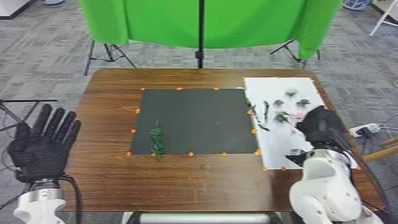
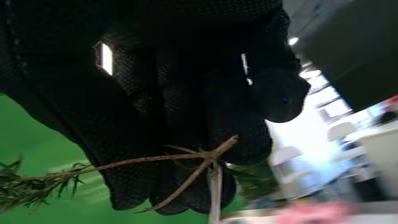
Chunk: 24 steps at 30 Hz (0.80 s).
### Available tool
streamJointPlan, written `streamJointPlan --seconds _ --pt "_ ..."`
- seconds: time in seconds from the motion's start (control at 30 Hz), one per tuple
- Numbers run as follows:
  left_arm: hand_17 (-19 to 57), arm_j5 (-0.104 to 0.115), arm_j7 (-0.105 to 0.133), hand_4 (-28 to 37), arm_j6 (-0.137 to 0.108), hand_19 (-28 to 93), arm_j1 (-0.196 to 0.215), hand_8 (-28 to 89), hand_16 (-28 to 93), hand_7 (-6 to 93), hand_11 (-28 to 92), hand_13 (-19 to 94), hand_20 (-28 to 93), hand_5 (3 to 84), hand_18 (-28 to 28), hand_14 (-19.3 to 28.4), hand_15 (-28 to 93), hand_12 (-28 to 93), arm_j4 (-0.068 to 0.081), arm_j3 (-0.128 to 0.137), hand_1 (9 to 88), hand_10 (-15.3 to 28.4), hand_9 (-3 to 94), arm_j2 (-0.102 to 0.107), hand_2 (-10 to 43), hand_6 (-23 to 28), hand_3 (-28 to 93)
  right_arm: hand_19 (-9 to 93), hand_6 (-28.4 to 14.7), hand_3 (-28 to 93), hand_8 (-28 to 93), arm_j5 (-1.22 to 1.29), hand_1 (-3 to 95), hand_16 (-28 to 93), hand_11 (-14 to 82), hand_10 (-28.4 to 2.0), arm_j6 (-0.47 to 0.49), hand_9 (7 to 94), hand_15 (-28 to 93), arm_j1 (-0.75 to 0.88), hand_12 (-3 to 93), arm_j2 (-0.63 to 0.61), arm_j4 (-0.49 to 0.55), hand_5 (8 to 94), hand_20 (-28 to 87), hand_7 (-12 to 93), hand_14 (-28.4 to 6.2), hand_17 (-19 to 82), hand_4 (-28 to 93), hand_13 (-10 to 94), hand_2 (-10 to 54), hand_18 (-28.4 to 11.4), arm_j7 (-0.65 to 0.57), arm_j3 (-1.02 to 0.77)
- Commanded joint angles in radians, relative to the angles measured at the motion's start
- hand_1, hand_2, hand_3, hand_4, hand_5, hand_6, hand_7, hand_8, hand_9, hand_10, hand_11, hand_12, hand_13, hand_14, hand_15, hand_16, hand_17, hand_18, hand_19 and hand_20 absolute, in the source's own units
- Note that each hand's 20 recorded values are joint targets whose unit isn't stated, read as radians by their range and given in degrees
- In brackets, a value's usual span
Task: Arrange flowers
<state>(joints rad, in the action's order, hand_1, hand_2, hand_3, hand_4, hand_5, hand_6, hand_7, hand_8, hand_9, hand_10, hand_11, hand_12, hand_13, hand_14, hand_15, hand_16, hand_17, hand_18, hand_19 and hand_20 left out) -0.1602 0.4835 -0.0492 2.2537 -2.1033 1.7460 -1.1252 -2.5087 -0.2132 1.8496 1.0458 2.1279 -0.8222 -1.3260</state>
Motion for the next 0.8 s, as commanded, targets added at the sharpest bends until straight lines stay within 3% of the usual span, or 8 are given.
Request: streamJointPlan --seconds 0.03,0.1,0.23,0.33,0.43,0.53,0.67,0.8 --pt "-7.5 0.004 -0.03 -28.3 -0.003 27 -0.021 -9 -4 8.0 14 28 10 41.6 13.6 15.7 26 8 0.016 -0.021 25.4 14.3 36.3 0.004 12.2 8.1 76 93 -1.9 77 11 -0.019 54.4 31 21.0 -12.3 0.024 86.3 69 -0.202 46.0 0.089 -0.043 81.3 51 34 -14.3 36 -28 68 -9.5 -26.6 0.11 0.228" --pt "-7.5 0.006 -0.043 -28.3 -0.009 27 -0.038 -9 -4 8.0 14 28 10 41.6 13.6 15.7 26 8 0.025 -0.028 25.4 14.2 36.3 0.009 12.3 8.1 76 93 -1.9 77 11 -0.064 54.3 31 21.1 -12.3 0.038 86.3 70 -0.229 45.9 0.126 -0.075 81.1 51 35 -14.5 36 -28 68 -9.5 -26.7 0.13 0.272" --pt "-7.5 0.005 -0.057 -28.3 -0.018 27 -0.06 -9 -4 8.0 14 28 10 41.6 13.6 15.7 26 8 0.03 -0.041 25.4 14.2 36.2 0.023 12.3 8.2 76 93 -1.9 77 11 -0.223 54.2 30 21.6 -12.3 0.035 86.1 70 -0.261 46.0 0.193 -0.162 80.8 52 35 -14.7 36 -28 68 -9.5 -26.8 0.183 0.359" --pt "-7.5 -0.041 -0.071 -28.3 -0.05 27 -0.086 -9 -4 8.1 14 28 10 41.7 13.6 15.5 26 8 0.035 -0.055 25.4 14.2 36.4 0.029 12.4 8.2 75 93 -2.1 77 11 -0.277 54.0 30 21.8 -12.4 0.064 86.1 71 -0.275 46.0 0.239 -0.227 80.7 52 36 -14.8 36 -27 68 -9.5 -27.2 0.217 0.409" --pt "-7.4 -0.033 -0.086 -28.3 -0.038 27 -0.107 -9 -4 8.4 14 28 10 41.8 13.4 15.4 26 8 0.043 -0.065 25.4 14.0 36.5 0.038 13.0 8.0 75 93 -2.1 77 11 -0.347 53.6 30 22.1 -12.6 0.072 86.1 71 -0.276 46.3 0.276 -0.312 80.5 53 36 -15.1 36 -26 68 -9.5 -27.6 0.273 0.431" --pt "-7.3 -0.041 -0.1 -28.3 -0.035 27 -0.118 -9 -4 8.6 14 27 10 41.8 13.3 15.0 26 8 0.049 -0.073 25.2 13.8 36.3 0.044 13.0 7.9 76 93 -2.1 77 11 -0.362 53.4 29 22.1 -12.6 0.083 86.1 71 -0.277 46.3 0.309 -0.366 80.4 54 36 -15.1 36 -25 68 -9.5 -27.7 0.279 0.445" --pt "-7.1 -0.037 -0.124 -28.3 -0.046 26 -0.132 -9 -4 8.9 14 27 9 41.6 13.2 14.6 26 8 0.059 -0.082 25.2 13.5 36.2 0.047 13.1 7.6 76 93 -2.4 76 12 -0.247 52.4 28 22.7 -12.9 0.149 85.7 71 -0.26 46.1 0.346 -0.357 79.9 54 36 -15.4 36 -24 68 -9.5 -28.0 0.231 0.453" --pt "-6.9 -0.04 -0.136 -28.3 -0.035 26 -0.146 -9 -4 9.1 14 27 9 41.4 13.0 14.3 25 9 0.068 -0.09 25.0 13.0 36.1 0.043 13.0 7.4 76 93 -4.7 75 9 -0.149 48.1 27 30.2 -14.6 0.162 81.4 73 -0.251 39.3 0.359 -0.338 74.9 55 31 -16.3 36 -22 67 -9.5 -28.3 0.17 0.454"
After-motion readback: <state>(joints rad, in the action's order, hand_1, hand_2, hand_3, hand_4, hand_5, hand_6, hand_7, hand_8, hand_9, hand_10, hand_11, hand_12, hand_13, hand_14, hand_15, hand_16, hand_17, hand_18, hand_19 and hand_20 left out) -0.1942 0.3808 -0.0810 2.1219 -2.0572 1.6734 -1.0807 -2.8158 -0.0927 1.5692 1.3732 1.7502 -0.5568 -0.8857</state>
